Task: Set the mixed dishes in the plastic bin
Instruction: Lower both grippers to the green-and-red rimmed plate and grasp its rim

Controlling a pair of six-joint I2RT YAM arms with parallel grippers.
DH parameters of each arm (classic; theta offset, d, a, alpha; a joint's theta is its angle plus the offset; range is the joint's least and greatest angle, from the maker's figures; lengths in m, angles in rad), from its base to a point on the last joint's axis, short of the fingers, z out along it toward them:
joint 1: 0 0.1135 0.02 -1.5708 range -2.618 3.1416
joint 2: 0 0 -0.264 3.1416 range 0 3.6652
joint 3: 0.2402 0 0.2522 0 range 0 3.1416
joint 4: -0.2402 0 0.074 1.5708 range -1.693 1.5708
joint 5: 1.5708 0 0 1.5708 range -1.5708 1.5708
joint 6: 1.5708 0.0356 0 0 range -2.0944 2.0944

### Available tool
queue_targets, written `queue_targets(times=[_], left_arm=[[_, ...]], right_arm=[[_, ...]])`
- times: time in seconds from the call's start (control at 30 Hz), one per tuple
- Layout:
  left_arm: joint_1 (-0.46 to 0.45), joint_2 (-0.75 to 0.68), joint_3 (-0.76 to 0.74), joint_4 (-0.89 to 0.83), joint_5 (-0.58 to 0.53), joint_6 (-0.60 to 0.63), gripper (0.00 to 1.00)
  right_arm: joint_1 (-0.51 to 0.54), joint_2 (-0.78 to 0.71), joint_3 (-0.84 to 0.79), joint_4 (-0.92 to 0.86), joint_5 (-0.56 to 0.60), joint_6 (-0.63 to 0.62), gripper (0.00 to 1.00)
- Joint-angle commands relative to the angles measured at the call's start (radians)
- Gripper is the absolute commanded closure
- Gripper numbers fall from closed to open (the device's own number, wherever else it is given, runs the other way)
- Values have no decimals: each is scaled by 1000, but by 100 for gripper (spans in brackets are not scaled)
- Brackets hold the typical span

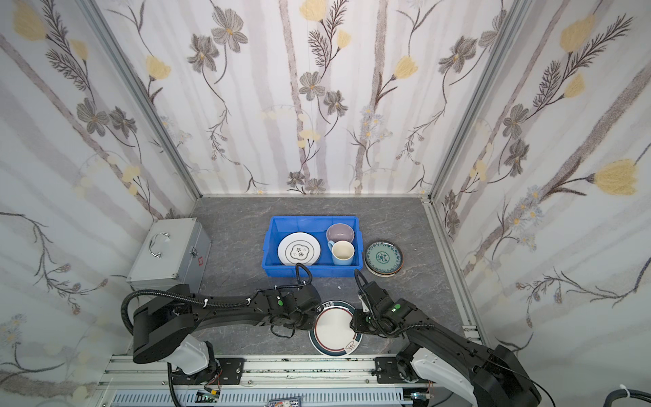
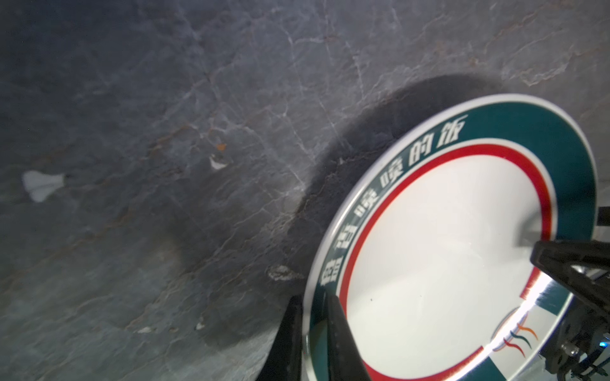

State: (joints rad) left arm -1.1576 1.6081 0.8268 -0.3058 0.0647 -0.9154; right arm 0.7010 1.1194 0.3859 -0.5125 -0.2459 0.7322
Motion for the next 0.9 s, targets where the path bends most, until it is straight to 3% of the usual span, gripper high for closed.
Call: queue_targets(times=[0.0, 0.2, 0.4, 0.43, 0.5, 0.53, 0.57, 0.6, 0.87], left_arm=[[0, 21, -6, -53, -11, 4, 91], [1, 32, 2, -59, -16, 6, 93], [6, -13, 9, -113, -58, 16, 87], [9, -24, 9, -125, -64, 17, 82], [16, -53, 7, -149, -76, 21, 63], [19, -74, 5, -166, -86, 19, 44], [22, -98, 2, -186, -101, 12, 17], [26, -123, -1, -207, -110, 7, 1], [86, -457, -112, -313, -184, -43, 0]], right_arm=[[1, 7, -3, 70, -23, 6, 61], [2, -7, 10, 71, -22, 13, 83], [0, -70, 98, -3, 14, 0, 84], [0, -74, 114, -12, 14, -2, 85], [-1, -76, 140, -31, 10, -7, 86], [0, -77, 156, -43, 11, -11, 87], [0, -79, 170, -53, 11, -16, 87], [0, -82, 182, -62, 11, -18, 87], [-3, -48, 211, -67, 6, -52, 88]])
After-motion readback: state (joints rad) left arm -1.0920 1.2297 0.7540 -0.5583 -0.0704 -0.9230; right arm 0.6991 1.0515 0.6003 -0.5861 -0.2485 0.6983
